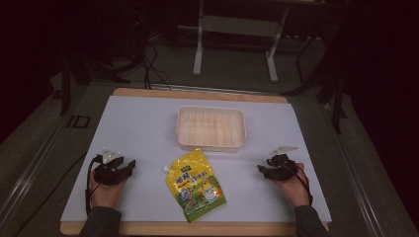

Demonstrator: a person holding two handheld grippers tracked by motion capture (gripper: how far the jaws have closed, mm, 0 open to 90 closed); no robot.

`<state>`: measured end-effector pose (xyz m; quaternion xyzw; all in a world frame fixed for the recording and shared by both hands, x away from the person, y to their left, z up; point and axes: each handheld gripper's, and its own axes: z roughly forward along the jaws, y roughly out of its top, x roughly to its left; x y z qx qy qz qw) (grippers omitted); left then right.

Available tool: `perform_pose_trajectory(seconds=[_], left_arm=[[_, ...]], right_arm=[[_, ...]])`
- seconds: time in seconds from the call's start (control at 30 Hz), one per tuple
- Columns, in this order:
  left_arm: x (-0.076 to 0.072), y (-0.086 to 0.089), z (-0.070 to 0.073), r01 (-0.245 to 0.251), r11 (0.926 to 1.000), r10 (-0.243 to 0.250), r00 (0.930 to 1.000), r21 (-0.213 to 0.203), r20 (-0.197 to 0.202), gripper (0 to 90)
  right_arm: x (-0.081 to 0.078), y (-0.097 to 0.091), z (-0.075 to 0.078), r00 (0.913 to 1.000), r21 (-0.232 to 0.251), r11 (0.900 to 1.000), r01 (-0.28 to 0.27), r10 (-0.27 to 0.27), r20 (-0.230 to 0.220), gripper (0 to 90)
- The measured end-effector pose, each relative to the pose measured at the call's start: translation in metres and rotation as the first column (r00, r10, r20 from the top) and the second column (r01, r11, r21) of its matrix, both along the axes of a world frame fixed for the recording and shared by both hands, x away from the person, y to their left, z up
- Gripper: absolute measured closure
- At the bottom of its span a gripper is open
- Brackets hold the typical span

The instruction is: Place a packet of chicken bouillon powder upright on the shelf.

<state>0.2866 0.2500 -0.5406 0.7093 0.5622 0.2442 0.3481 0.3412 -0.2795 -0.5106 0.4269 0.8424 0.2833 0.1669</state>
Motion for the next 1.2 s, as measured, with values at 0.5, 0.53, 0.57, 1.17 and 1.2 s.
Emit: perform_pose_trajectory(seconds=[0.5,0.53,0.57,1.17,1.2], left_arm=[[-0.004,-0.002,0.001,0.014,0.999,-0.017,0.9973,0.043,0.072,51.8],[-0.004,-0.002,0.001,0.015,0.9988,-0.018,0.9972,0.047,0.072,51.8],[-0.004,-0.003,0.001,0.015,0.9985,-0.019,0.9971,0.053,0.074,51.9],[-0.003,-0.002,0.0,0.017,0.9987,-0.02,0.9973,0.048,0.07,51.1],[-0.004,-0.002,0.0,0.017,0.9987,-0.02,0.9973,0.049,0.071,51.1]], right_arm=[[0.011,0.037,0.024,0.9742,-0.032,0.9755,-0.218,0.215,-0.068,48.7],[0.011,0.04,0.025,0.9714,-0.03,0.9731,-0.228,0.226,-0.074,48.7],[0.012,0.043,0.025,0.9679,-0.031,0.9699,-0.242,0.239,-0.08,48.7],[0.019,0.096,0.035,0.9131,-0.016,0.9191,-0.394,0.389,-0.123,48.2],[0.02,0.1,0.035,0.9104,-0.013,0.9165,-0.4,0.395,-0.123,48.0]])
